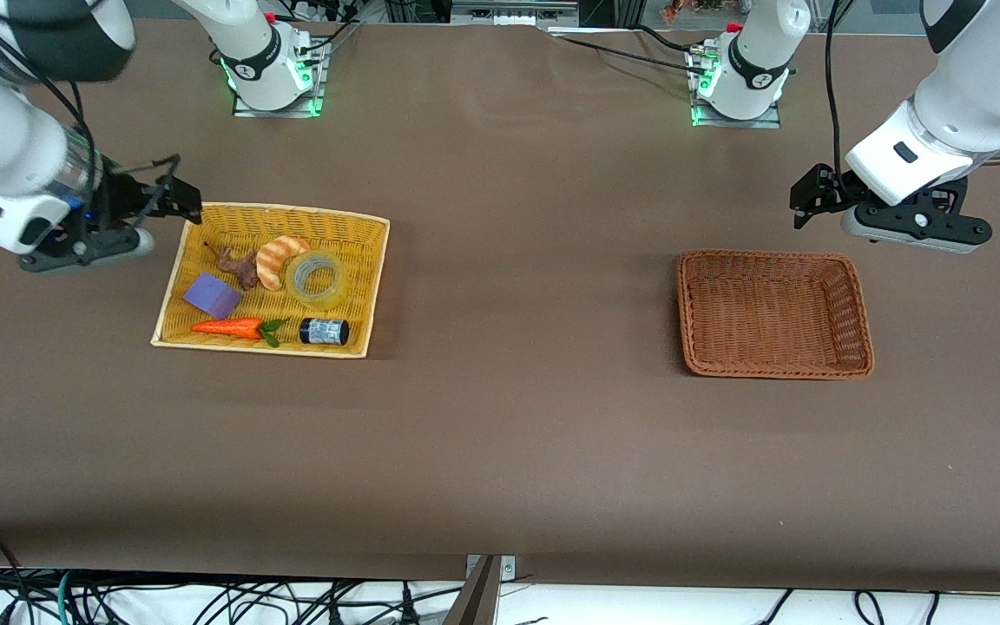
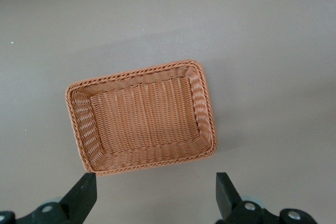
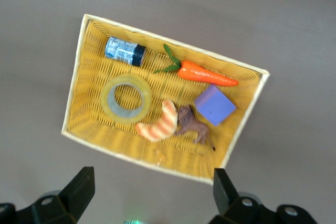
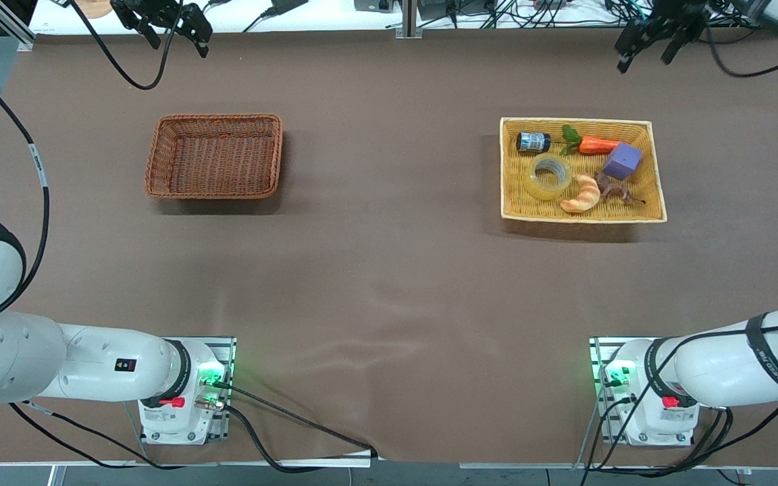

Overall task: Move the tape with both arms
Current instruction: 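Reach the right gripper down to the tape roll in the yellow basket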

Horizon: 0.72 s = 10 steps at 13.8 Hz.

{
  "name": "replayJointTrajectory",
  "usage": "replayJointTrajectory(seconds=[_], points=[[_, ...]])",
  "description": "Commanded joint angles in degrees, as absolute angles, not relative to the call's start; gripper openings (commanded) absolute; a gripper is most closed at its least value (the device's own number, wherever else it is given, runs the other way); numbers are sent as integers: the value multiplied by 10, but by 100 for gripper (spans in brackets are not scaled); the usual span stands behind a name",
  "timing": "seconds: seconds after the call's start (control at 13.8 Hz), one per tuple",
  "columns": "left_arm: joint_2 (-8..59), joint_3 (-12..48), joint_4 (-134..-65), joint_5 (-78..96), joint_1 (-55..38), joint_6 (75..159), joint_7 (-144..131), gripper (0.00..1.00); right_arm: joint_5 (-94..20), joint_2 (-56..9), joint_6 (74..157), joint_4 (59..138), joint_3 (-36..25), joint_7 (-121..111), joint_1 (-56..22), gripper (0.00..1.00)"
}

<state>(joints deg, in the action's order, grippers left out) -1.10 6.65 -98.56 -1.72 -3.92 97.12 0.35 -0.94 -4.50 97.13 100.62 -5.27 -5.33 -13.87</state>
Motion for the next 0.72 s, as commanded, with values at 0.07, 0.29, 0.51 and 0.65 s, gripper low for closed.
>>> replayJointTrajectory(seconds=[0.07,0.29,0.51,0.65], points=[[-15,69,-989,-26,-36,971,14,100,-17,-11,1150,1189,-35,-53,-138,100],[-15,68,-989,-26,-36,971,15,100,-18,-20,1299,1290,-13,-26,-139,100],[-15,68,-989,-26,-35,970,15,100,-17,-48,1386,1337,4,-1,-139,100],[-15,68,-989,-26,-33,970,15,100,-17,-72,1410,1337,4,-1,-139,100]])
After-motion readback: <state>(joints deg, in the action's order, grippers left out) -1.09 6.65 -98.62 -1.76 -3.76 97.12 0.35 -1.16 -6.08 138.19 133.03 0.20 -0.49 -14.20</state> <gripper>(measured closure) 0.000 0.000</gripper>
